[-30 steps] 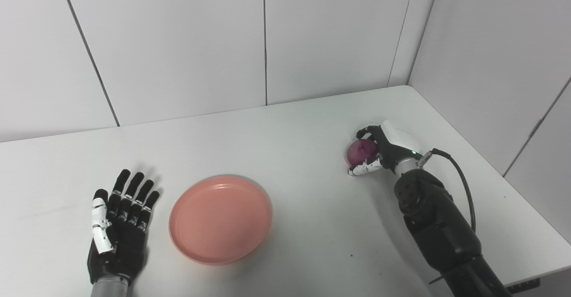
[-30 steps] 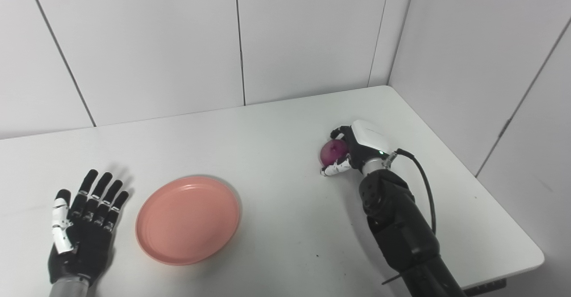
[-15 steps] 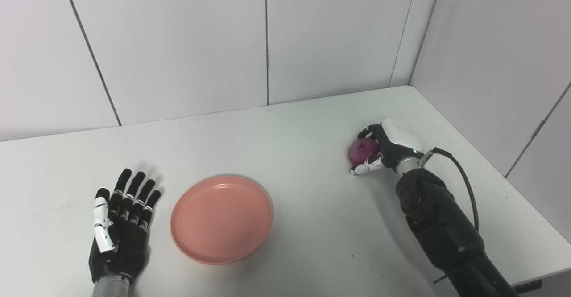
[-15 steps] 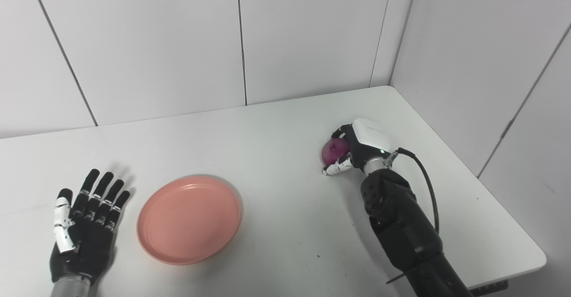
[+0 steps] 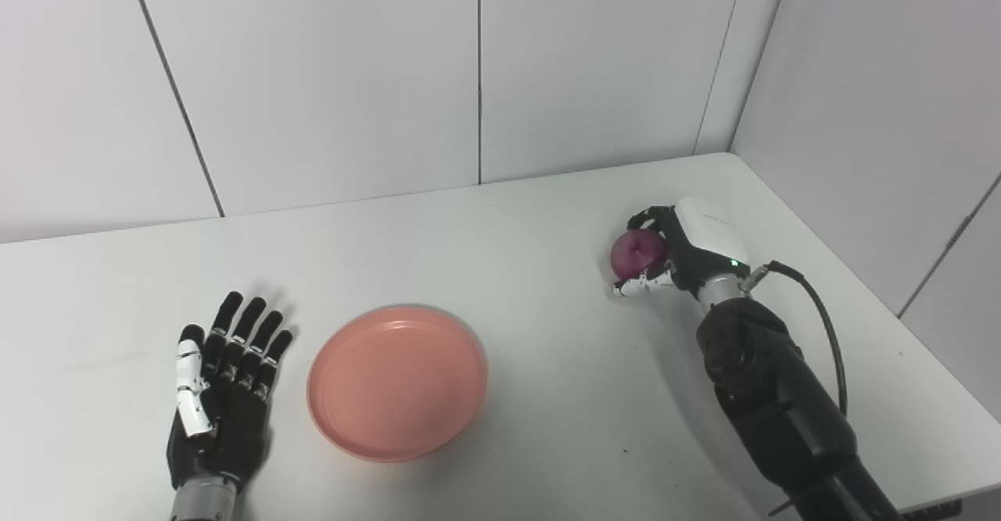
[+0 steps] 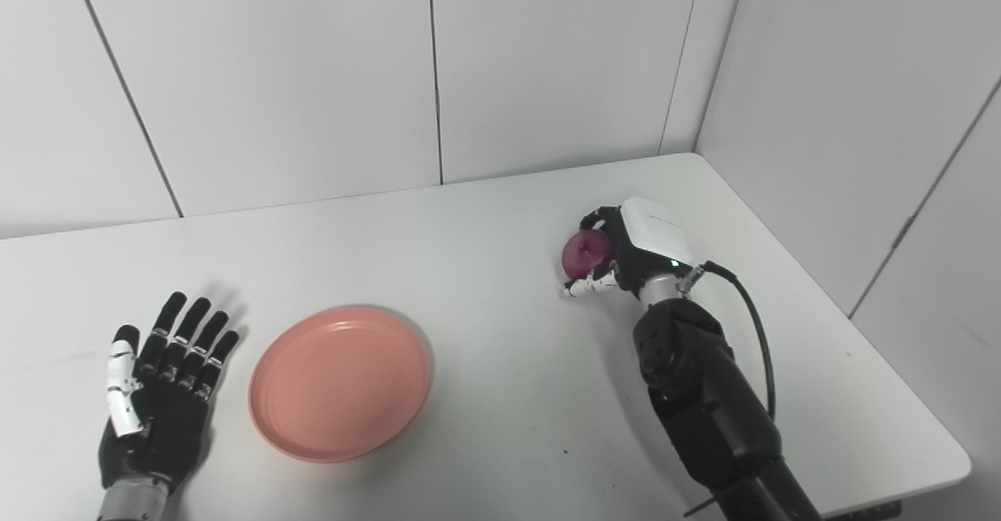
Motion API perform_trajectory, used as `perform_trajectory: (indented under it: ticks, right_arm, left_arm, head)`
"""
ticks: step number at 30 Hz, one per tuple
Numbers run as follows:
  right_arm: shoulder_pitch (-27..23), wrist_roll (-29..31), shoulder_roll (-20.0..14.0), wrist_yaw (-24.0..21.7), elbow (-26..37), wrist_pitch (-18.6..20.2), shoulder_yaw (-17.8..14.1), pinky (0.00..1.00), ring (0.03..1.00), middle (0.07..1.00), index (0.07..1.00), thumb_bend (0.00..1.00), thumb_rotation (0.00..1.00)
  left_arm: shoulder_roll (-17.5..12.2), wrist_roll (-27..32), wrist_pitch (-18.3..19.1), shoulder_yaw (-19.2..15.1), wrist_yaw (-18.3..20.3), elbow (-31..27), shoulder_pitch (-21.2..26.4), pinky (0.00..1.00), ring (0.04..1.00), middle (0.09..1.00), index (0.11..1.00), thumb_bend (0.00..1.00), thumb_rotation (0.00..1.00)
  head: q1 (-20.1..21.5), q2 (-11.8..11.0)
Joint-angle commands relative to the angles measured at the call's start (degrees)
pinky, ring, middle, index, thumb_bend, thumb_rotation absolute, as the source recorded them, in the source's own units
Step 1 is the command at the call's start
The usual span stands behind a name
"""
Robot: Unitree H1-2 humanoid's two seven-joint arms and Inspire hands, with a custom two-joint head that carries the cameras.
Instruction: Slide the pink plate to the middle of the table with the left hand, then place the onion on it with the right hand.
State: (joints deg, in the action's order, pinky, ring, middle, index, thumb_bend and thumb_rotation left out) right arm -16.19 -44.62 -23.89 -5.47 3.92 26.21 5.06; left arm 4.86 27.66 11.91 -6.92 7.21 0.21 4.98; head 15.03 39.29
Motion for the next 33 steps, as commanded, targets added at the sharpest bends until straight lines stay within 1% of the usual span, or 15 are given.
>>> perform_trajectory:
  ticks: [1, 2, 4, 7, 8, 10, 13, 17, 18, 19, 25, 27, 29, 33]
  right_arm:
    - [-2.2, -0.9, -0.7, 1.7, 3.1, -1.8, -0.1, 0.25, 0.345, 0.459, 0.623, 0.50, 0.03]
    - [-2.4, -0.9, -0.5, 1.5, 4.0, -1.6, 0.1, 0.22, 0.306, 0.423, 0.616, 0.50, 0.04]
    - [-2.9, -1.0, 0.0, 0.6, 5.9, -0.9, 0.5, 0.22, 0.311, 0.426, 0.618, 0.49, 0.04]
    - [-3.5, -2.1, 0.7, 0.0, 8.4, -0.8, 1.7, 0.21, 0.292, 0.400, 0.604, 0.50, 0.04]
    - [-3.7, -2.6, 0.9, 0.0, 9.0, -1.0, 2.2, 0.16, 0.239, 0.343, 0.594, 0.51, 0.03]
    - [-4.0, -3.5, 1.6, -0.4, 10.4, -1.3, 3.4, 0.12, 0.188, 0.285, 0.589, 0.51, 0.03]
    - [-4.6, -3.8, 2.7, -1.5, 11.9, -1.6, 4.8, 0.10, 0.158, 0.249, 0.585, 0.51, 0.03]
    - [-5.1, -4.3, 4.0, -2.9, 13.3, -2.4, 6.9, 0.15, 0.231, 0.346, 0.609, 0.50, 0.01]
    - [-5.3, -4.6, 4.5, -3.2, 13.7, -2.5, 7.6, 0.16, 0.238, 0.355, 0.614, 0.50, 0.01]
    - [-5.4, -4.8, 4.8, -3.4, 13.9, -2.6, 8.1, 0.17, 0.247, 0.364, 0.624, 0.50, 0.02]
    - [-5.6, -6.2, 8.0, -3.9, 14.7, -3.7, 11.3, 0.15, 0.222, 0.331, 0.627, 0.52, 0.03]
    - [-5.5, -6.8, 8.9, -3.8, 14.7, -4.4, 12.2, 0.15, 0.226, 0.339, 0.629, 0.52, 0.03]
    - [-5.4, -7.4, 9.7, -4.1, 14.6, -5.0, 13.2, 0.17, 0.260, 0.373, 0.626, 0.51, 0.03]
    - [-5.1, -7.6, 11.1, -5.1, 14.4, -5.4, 14.6, 0.16, 0.242, 0.354, 0.619, 0.50, 0.05]
  left_arm:
    - [0.5, -0.6, 2.1, 0.3, -1.3, 0.3, -1.1, 0.90, 0.898, 0.904, 0.887, 0.38, 1.00]
    - [0.6, -0.8, 2.2, 0.4, -1.6, 0.1, -1.1, 0.90, 0.894, 0.900, 0.884, 0.38, 1.00]
    - [0.8, -0.8, 2.4, 0.4, -1.8, -0.2, -1.2, 0.89, 0.893, 0.897, 0.883, 0.38, 1.00]
    - [1.0, -1.0, 2.3, 0.5, -2.1, -0.2, -1.2, 0.89, 0.890, 0.895, 0.881, 0.38, 1.00]
    - [1.1, -1.2, 2.3, 0.6, -2.3, -0.3, -1.2, 0.88, 0.885, 0.890, 0.873, 0.38, 1.00]
    - [1.3, -1.5, 2.1, 0.8, -2.5, -0.3, -1.2, 0.88, 0.885, 0.889, 0.870, 0.39, 1.00]
    - [1.5, -1.9, 2.1, 1.2, -2.6, -0.5, -1.4, 0.88, 0.885, 0.890, 0.870, 0.38, 1.00]
    - [2.1, -2.1, 2.2, 1.7, -3.3, -1.2, -1.6, 0.89, 0.885, 0.893, 0.875, 0.38, 1.00]
    - [2.4, -2.1, 2.4, 1.8, -3.5, -1.5, -1.7, 0.89, 0.886, 0.894, 0.875, 0.38, 1.00]
    - [2.7, -2.1, 2.4, 1.9, -3.7, -1.7, -1.8, 0.89, 0.886, 0.894, 0.875, 0.38, 1.00]
    - [3.3, -2.7, 1.9, 2.4, -4.2, -1.7, -1.8, 0.88, 0.880, 0.887, 0.867, 0.38, 1.00]
    - [3.5, -2.8, 1.8, 2.6, -4.2, -1.8, -1.8, 0.88, 0.880, 0.887, 0.867, 0.38, 1.00]
    - [3.8, -3.0, 2.0, 2.8, -4.5, -2.1, -1.8, 0.88, 0.878, 0.887, 0.868, 0.38, 1.00]
    - [4.0, -3.6, 2.2, 3.4, -5.0, -2.8, -1.9, 0.88, 0.877, 0.885, 0.866, 0.38, 1.00]
  head:
    - [-0.2, -0.1]
    - [-0.2, -0.1]
    - [-0.5, -0.1]
    - [-1.2, -0.1]
    - [-1.2, -0.1]
    - [-1.7, -0.1]
    - [-2.7, -0.1]
    - [-4.3, 0.0]
    - [-5.1, 0.0]
    - [-5.1, 0.0]
    - [-7.9, 0.2]
    - [-8.8, 0.3]
    - [-9.5, 0.4]
    - [-10.5, 0.6]
